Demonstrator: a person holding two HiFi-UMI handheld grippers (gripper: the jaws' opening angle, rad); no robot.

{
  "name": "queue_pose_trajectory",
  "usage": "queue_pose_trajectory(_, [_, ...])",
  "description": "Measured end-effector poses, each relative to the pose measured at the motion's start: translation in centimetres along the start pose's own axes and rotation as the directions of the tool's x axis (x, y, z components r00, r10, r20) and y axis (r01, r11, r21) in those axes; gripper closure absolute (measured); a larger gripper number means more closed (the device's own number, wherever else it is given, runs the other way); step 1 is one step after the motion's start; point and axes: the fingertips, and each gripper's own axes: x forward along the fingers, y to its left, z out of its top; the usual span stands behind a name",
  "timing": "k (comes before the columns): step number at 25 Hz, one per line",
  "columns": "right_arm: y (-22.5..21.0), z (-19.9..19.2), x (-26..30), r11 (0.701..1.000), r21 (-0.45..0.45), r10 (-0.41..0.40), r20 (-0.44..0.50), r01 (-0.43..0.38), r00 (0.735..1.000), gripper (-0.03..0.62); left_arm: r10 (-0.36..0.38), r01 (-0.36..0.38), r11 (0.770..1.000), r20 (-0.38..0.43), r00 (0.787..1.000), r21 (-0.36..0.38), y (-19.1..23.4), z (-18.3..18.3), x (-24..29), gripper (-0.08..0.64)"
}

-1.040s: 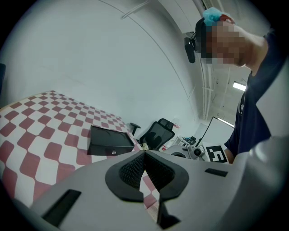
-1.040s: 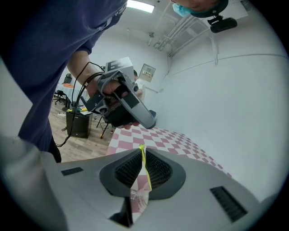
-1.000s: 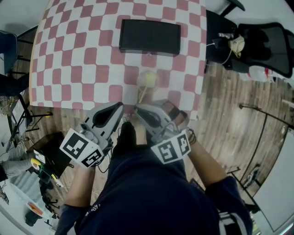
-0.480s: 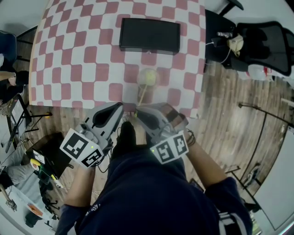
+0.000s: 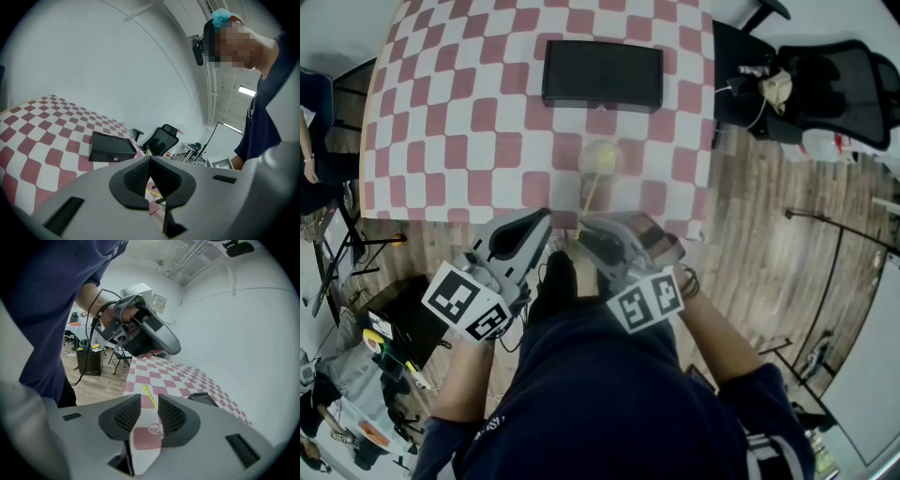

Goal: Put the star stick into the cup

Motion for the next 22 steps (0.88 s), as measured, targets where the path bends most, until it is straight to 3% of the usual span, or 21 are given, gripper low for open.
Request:
queue_pose_trajectory(10, [-2.0, -0.8, -2.0, 0.994, 0.084, -0.064, -0.026, 0.066, 0.998, 0.46, -0.024, 0.023, 0.999, 0.025, 0.999, 0.041, -0.9, 1.9, -0.1, 0.529])
queue_pose_trajectory(22, [-7.4, 1.7, -5.5, 0.965, 0.186, -0.199, 0.045, 0.188, 0.979, 0.511, -0.065, 0.058, 0.992, 0.053, 0.996, 0.111, -3.2, 5.0, 0.1, 0.529])
